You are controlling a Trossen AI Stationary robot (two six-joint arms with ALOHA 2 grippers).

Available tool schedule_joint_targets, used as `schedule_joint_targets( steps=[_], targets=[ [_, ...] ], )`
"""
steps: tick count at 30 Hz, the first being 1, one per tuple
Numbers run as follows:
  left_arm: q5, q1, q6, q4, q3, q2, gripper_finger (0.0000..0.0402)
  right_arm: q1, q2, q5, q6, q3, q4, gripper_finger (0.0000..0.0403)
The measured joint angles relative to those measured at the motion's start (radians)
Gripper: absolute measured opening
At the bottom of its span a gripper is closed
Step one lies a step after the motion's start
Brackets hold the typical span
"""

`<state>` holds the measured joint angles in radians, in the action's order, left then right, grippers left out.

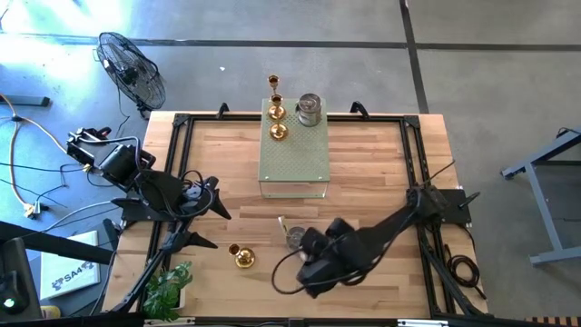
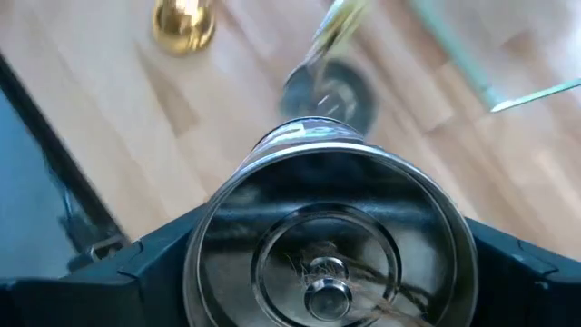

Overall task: Pick & Place candle stick holders
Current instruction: Put the brown scented candle on the shelf aligned with the other green scented candle

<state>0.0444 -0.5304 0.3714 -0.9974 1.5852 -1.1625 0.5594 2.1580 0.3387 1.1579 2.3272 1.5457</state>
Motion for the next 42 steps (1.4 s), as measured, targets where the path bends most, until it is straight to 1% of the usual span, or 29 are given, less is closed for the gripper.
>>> schedule_joint_targets(
  steps=[3,7,10,14,23,27,34,42],
  targets=[
    [0.000,0.000,0.000,0.000,0.000,0.000,0.0359,0.008,-0.050,0.055,0.027,-0.001,0.026,0.0347],
    [0.000,0.000,0.000,0.000,0.000,0.000,0.0359,-0.003,-0.124,0.112,0.005,-0.001,0.027,0.0347],
    [0.000,0.000,0.000,0.000,0.000,0.000,0.0359,-0.031,-0.166,0.160,0.001,-0.001,0.026,0.0347],
    [0.000,0.000,0.000,0.000,0.000,0.000,0.0359,-0.086,-0.211,0.177,-0.024,-0.001,0.027,0.0346],
    [0.000,0.000,0.000,-0.001,0.000,0.000,0.0359,-0.237,-0.251,0.141,-0.175,-0.002,0.027,0.0346],
    [0.000,0.000,0.000,-0.001,0.000,0.000,0.0359,-0.356,-0.275,0.134,-0.257,-0.001,0.025,0.0346],
    [0.000,0.000,0.000,0.000,0.000,0.000,0.0359,-0.566,-0.278,0.048,-0.415,-0.001,0.024,0.0346],
    [0.000,0.000,0.000,0.000,0.000,0.000,0.0359,-0.727,-0.273,-0.023,-0.560,-0.001,-0.016,0.0346]
  ],
)
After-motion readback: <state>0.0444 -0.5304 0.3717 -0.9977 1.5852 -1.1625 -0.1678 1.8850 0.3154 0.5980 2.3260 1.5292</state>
